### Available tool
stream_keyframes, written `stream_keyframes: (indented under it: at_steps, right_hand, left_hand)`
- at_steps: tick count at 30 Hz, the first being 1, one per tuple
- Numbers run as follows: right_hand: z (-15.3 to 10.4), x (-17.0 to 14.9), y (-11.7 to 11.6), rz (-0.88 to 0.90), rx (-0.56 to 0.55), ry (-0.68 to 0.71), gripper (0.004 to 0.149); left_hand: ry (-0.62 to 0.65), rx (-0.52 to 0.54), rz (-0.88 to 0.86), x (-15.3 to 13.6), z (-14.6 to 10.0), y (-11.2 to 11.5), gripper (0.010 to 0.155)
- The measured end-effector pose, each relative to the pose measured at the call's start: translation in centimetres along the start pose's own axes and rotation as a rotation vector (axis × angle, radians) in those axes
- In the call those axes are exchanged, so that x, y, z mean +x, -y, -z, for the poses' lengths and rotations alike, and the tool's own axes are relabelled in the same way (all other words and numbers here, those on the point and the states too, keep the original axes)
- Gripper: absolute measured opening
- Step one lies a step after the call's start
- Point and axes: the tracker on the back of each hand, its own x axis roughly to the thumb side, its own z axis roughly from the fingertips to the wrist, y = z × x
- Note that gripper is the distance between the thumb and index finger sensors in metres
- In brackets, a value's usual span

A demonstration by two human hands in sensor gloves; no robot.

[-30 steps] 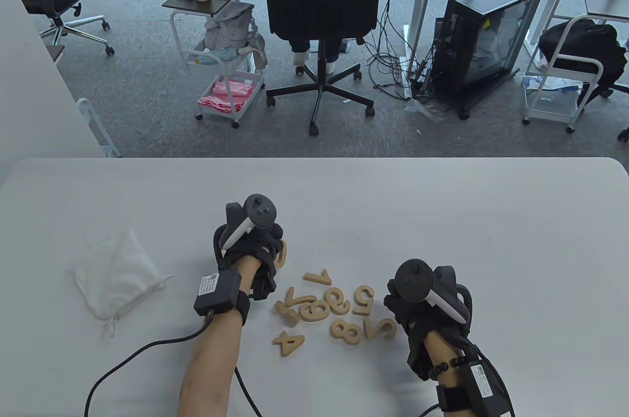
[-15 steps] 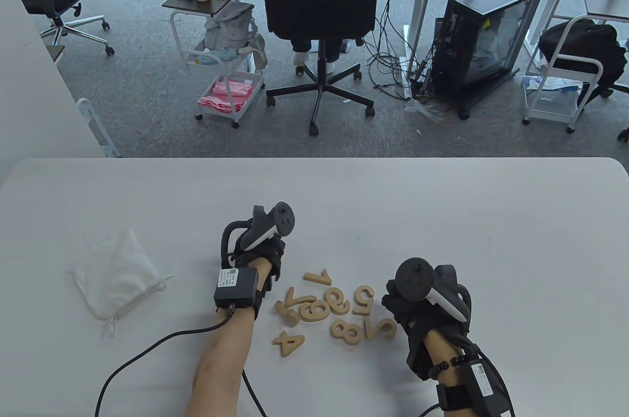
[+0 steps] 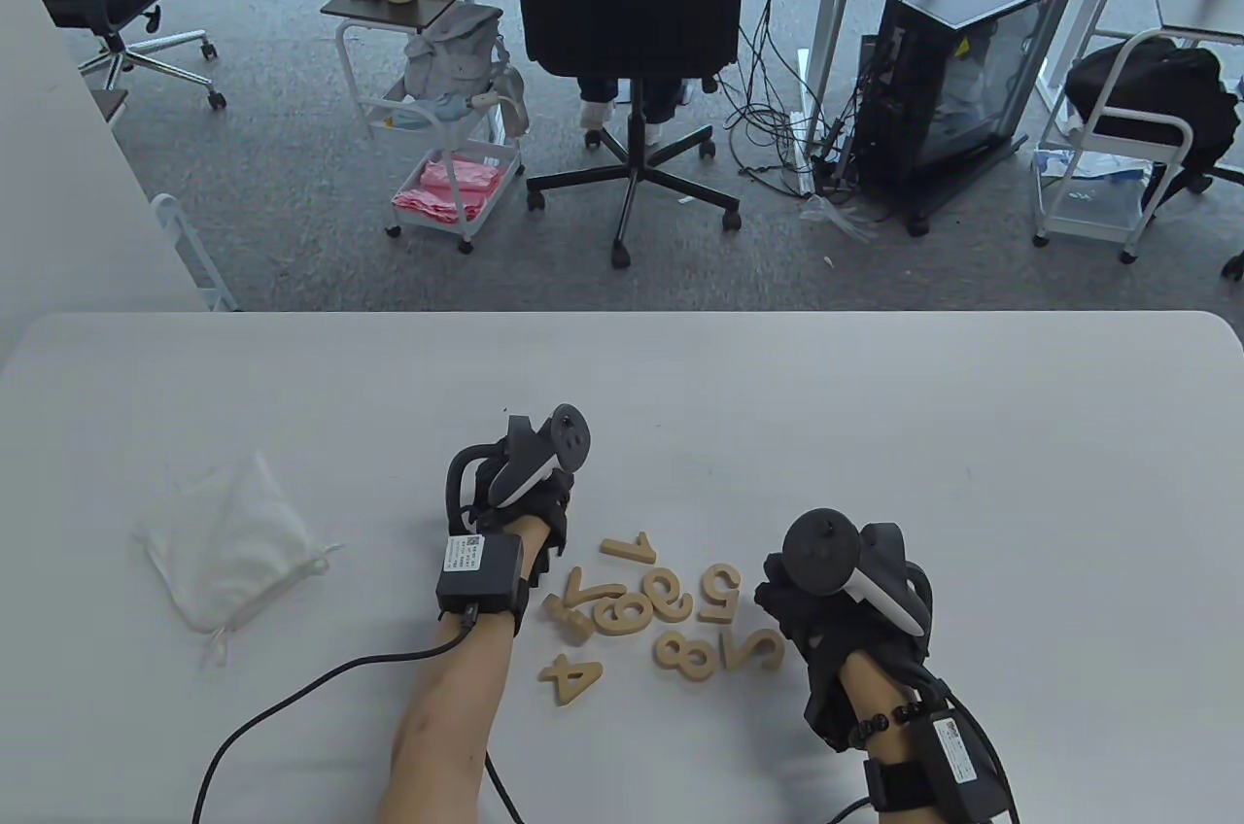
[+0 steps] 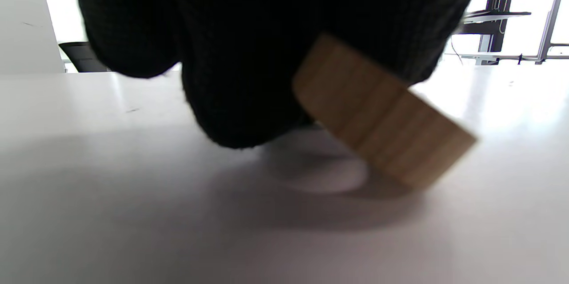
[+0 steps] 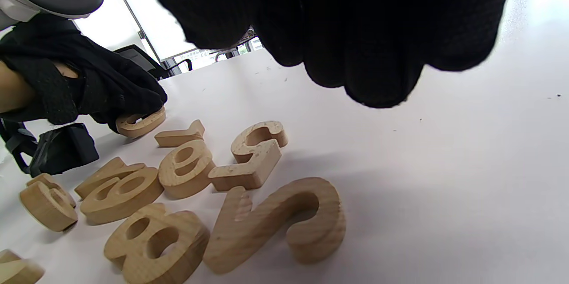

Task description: Empty bag and arrange number blocks in order

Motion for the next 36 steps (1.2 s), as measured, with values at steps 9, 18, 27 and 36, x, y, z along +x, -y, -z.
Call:
stream_keyframes:
  at_steps: [9,18,27,36]
  right_hand:
    - [0.0,0.0,0.0,0.001,0.002,-0.001,0.052]
    - [0.0,0.1,-0.1,0.002,0.008,0.0,0.052]
    - [0.0,0.2,0.0,0.001,0.005,0.003,0.052]
    - [-0.3,0.5,0.3,-0.012,-0.057,0.022,0.054]
  left_hand:
    - [-0.025,-0.023,-0.082,-1.2,-0.3,0.3,0.047]
    - [-0.04,-0.021,-0.138,-2.5,-0.5,0.3,0.046]
    - [-0.043,-0.037,-0.192,-3.0,-0.9,-0.2,0.047]
    - [0.158,0.19,-0.228,-6.5,-9.4,-6.4,0.063]
